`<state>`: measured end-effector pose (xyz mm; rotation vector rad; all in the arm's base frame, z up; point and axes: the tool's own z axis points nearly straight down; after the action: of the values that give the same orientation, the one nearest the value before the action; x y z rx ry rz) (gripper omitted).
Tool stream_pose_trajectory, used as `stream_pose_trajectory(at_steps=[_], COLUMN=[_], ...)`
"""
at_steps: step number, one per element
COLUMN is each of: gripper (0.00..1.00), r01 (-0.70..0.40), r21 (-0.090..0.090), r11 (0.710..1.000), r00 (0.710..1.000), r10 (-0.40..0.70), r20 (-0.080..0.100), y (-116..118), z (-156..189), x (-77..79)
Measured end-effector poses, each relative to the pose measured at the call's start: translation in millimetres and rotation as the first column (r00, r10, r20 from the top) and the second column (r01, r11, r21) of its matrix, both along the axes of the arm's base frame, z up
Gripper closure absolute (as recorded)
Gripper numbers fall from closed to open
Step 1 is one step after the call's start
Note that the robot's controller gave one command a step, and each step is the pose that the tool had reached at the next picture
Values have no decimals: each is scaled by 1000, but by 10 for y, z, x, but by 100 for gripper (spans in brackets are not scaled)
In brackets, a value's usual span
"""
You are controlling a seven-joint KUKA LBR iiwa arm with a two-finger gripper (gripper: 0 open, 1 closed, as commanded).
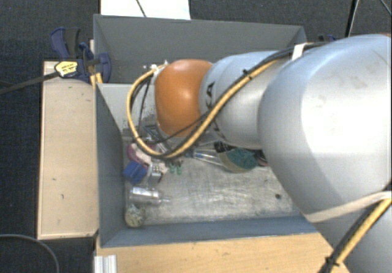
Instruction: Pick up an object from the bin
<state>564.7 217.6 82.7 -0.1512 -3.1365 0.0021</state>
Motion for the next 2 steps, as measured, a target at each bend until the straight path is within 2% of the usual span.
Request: stream_pose_trajectory(at_steps=[1,2], gripper=[100,100], r01=[4,-219], r21=[1,2], r11=[1000,976], r00=[1000,976], r10=[-4,219], r20=[6,5], y=[4,-106], z=[35,780], x=[17,-420])
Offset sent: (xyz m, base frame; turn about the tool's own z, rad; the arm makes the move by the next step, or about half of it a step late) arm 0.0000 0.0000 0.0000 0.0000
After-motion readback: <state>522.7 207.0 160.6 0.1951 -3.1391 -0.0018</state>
